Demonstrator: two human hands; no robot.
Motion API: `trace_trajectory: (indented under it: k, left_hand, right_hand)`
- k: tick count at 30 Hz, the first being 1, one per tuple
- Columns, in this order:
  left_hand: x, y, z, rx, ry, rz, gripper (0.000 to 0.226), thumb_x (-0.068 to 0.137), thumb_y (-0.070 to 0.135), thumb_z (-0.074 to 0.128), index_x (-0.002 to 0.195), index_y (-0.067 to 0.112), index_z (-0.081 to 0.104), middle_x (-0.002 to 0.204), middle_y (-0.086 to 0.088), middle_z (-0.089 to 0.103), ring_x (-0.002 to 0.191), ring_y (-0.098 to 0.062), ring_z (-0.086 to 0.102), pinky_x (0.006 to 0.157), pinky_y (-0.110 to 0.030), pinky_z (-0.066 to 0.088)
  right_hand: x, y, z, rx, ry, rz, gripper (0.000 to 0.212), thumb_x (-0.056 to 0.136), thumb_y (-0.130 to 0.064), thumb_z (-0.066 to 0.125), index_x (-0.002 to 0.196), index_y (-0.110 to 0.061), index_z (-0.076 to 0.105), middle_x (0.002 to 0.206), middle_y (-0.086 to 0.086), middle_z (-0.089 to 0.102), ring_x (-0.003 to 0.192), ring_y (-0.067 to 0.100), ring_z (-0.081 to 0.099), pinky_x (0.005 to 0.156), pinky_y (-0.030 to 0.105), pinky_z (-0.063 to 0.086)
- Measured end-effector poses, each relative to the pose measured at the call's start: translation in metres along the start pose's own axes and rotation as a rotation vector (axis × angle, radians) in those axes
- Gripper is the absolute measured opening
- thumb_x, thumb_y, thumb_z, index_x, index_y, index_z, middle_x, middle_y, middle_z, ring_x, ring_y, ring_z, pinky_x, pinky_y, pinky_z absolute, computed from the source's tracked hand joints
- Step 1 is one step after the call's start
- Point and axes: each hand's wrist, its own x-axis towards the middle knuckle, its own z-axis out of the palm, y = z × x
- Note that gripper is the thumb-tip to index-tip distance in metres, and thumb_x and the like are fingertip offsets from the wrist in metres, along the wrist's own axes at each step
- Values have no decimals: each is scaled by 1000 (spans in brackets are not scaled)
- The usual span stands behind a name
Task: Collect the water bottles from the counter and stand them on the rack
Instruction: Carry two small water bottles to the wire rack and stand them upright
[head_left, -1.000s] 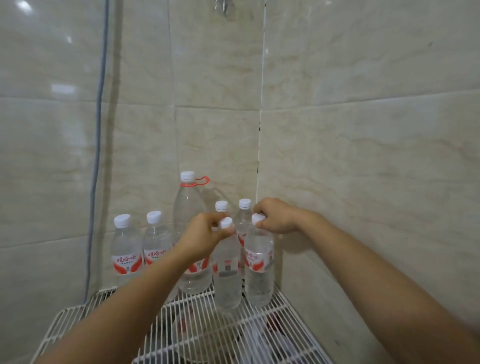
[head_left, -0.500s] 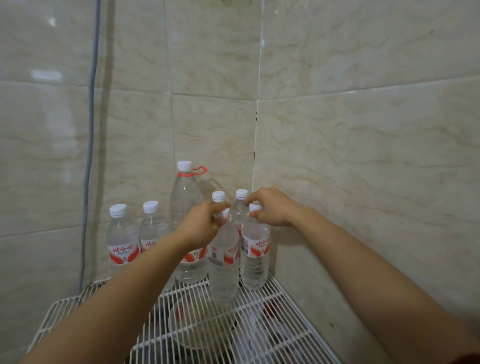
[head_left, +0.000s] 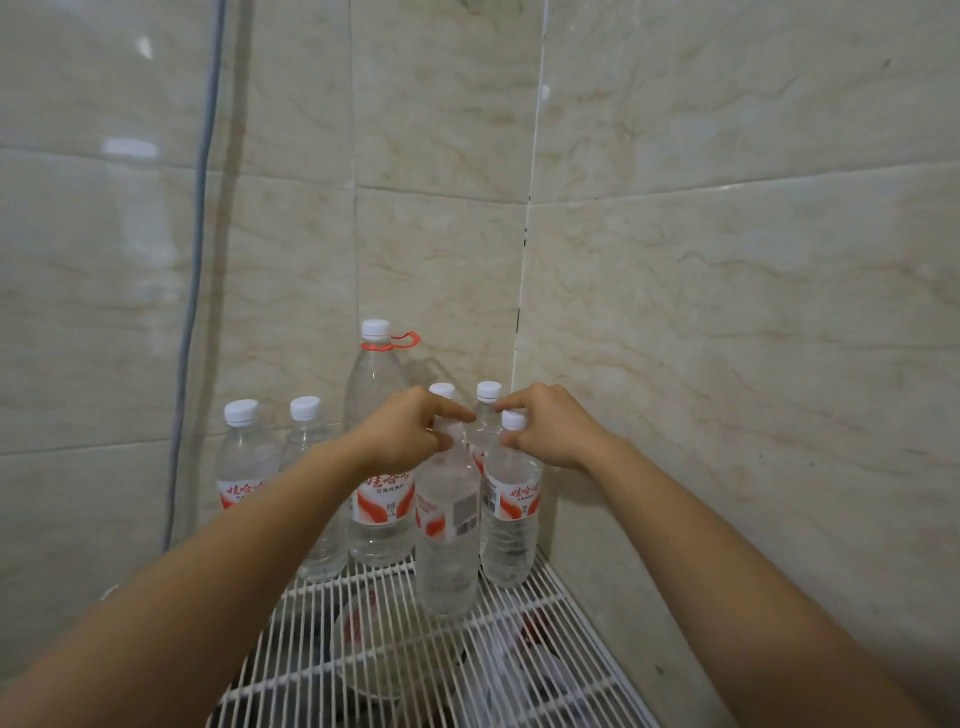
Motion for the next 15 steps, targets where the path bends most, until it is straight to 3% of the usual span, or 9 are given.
trace_trajectory:
  k: [3,7,10,12,15]
  left_hand:
    - [-4,3,-1,-58,-70,19,53,87,-4,51,134,21,54,133,-3,57,120,-18,53,89,-20,39]
    - [-10,0,15,-90,66,-38,51,84,29,68,132,18,54,134,-2,56,122,-17,52,98,-29,42]
    - [-13,2,20,-59,233,-96,48,77,31,76,120,13,63,118,-6,66,110,-19,58,81,-22,39]
    - [-11,2,16,-121,171,-81,53,73,22,80,122,14,62,113,-5,68,104,-17,61,79,-21,43]
    - [-13,1,6,-279,-1,-65,69,74,8,78,136,15,49,122,-4,65,108,-15,61,86,-22,50]
  right_hand:
    - [2,0,1,11,7,-2,49,83,-21,71,131,-22,59,137,10,55,123,28,53,98,35,46]
    - [2,4,1,30,12,7,50,83,-21,71,132,-21,59,137,10,56,123,27,53,99,36,46]
    - [1,8,2,52,15,9,50,83,-21,71,132,-21,59,136,8,57,121,26,55,99,39,47]
    - [1,8,3,62,21,11,49,83,-21,71,131,-22,59,135,8,58,120,26,56,98,40,48]
    - [2,5,5,55,25,16,50,84,-22,71,132,-22,58,137,8,56,121,28,55,98,40,48]
